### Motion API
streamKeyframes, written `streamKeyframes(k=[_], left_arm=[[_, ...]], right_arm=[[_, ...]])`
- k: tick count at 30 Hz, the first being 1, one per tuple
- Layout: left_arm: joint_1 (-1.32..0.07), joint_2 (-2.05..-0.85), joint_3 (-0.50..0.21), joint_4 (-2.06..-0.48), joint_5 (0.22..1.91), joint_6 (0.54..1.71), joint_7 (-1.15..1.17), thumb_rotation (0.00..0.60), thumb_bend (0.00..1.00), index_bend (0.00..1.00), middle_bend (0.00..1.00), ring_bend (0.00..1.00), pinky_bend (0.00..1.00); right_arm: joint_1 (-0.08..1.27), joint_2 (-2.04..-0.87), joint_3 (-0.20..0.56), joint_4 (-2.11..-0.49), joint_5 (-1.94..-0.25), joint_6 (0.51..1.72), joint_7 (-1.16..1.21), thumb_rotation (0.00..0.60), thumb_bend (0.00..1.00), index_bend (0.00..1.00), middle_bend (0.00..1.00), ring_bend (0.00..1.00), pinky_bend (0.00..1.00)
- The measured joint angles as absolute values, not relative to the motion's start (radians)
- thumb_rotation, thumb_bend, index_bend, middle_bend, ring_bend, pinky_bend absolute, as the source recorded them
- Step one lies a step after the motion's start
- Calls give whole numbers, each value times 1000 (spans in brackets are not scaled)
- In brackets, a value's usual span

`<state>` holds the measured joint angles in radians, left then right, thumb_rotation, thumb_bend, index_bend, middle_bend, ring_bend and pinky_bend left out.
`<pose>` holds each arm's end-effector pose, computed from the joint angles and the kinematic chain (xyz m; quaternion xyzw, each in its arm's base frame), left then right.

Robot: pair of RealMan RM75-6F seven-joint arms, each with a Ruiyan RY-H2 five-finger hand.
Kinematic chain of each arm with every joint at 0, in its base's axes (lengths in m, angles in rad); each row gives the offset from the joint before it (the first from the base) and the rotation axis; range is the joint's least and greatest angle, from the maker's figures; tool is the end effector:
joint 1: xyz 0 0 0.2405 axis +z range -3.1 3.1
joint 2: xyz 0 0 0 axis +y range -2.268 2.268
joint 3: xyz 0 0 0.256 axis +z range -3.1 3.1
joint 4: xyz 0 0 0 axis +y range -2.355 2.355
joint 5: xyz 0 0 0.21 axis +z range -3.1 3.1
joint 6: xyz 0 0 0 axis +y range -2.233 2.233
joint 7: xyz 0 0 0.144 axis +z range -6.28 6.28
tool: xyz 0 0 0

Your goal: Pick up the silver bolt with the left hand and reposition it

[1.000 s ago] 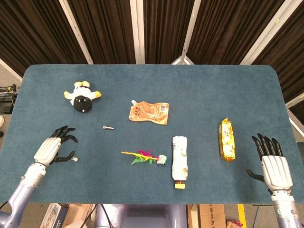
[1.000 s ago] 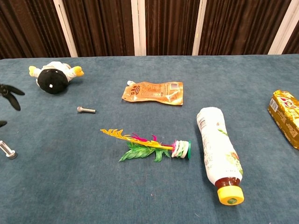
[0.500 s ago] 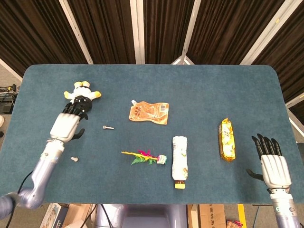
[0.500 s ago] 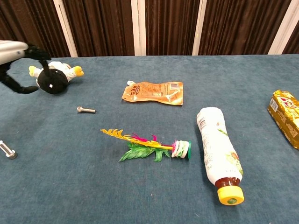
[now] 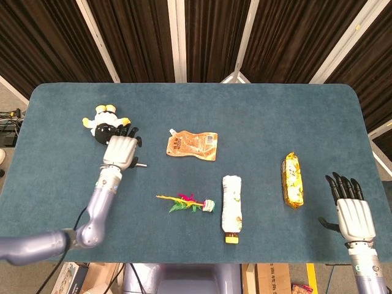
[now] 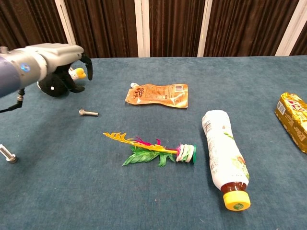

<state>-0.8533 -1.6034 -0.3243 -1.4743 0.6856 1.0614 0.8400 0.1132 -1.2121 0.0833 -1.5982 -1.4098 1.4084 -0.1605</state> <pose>-0.1231 0.3865 -0.0019 -0.7071 -0.3503 -0.2882 0.5424 -0.3126 -0.1958 0.1289 0.5993 -0.3916 0.3455 0.6068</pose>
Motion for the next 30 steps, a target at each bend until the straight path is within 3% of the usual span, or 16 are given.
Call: streamKeyframes(k=[14,30], left_arm=[[-903,-1667,-263,-1416,574,1080,946,600,483,463,110,0,0],[-891,-1709,-209,-1332,685,1030,823,600,483,445,109,0,0]], right_arm=[[114,-1211,81,-1601,-1410,1407,-156,600,115,83,68,62,0],[114,-1208,81,-1603,-1404,1402,-147,600,115,83,69,62,0]])
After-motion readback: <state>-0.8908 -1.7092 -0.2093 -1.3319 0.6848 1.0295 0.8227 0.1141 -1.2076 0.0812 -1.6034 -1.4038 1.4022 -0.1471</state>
